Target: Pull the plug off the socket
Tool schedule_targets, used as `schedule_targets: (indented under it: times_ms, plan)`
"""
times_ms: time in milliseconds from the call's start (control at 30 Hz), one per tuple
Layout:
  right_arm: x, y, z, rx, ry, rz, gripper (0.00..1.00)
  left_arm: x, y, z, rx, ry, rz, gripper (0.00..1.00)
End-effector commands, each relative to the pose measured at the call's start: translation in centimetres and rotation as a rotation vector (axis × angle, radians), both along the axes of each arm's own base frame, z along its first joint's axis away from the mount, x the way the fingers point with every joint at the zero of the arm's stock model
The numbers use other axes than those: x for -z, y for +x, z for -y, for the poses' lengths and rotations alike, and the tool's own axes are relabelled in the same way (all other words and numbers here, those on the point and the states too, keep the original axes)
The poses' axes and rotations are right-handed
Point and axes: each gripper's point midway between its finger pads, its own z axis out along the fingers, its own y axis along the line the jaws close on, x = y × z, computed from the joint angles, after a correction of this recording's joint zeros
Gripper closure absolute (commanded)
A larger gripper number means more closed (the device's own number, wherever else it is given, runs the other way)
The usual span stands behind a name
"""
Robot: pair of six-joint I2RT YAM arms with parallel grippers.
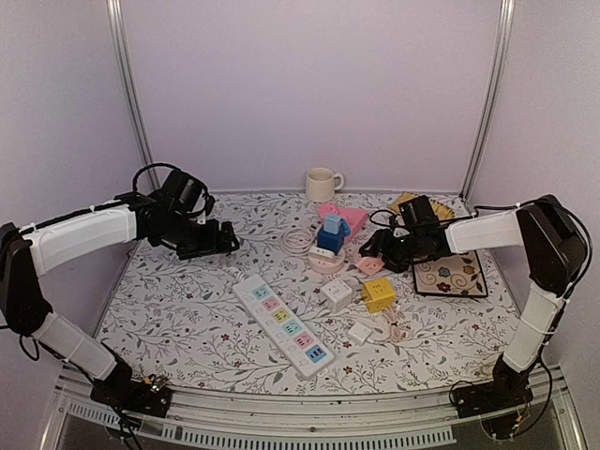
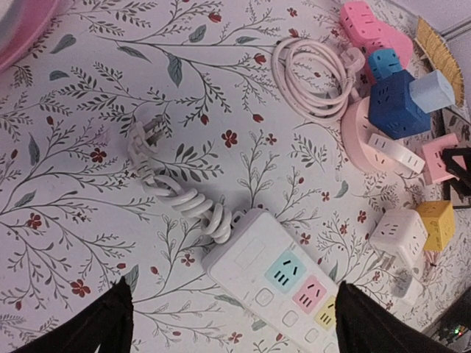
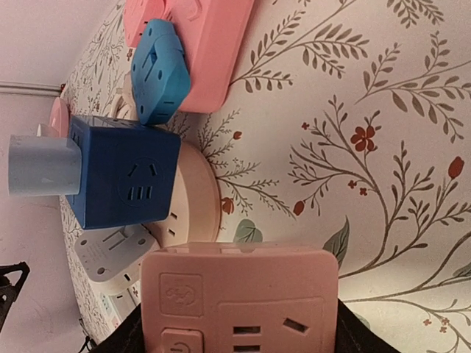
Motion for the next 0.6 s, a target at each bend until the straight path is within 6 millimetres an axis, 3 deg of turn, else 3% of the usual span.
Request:
schedule_targets:
  times_ms: [0, 267, 567]
  plan:
    - [0.4, 0.1, 0.0, 0.003, 0.041, -0.002, 0.41, -0.5, -0.1, 0.3, 0.009, -0.031, 0.012, 0.04]
    - [1.2, -0.8, 0.8, 0.008, 0.042, -0.033, 0.33, -0.6, -0.2, 0.0, 0.002, -0.019, 0.020, 0.05]
    - [0.1, -1.0, 2.6, 0.041, -0.015, -0.031, 0.20, -1.0, -0.4, -0.5, -0.012, -0.010, 0.025, 0.05]
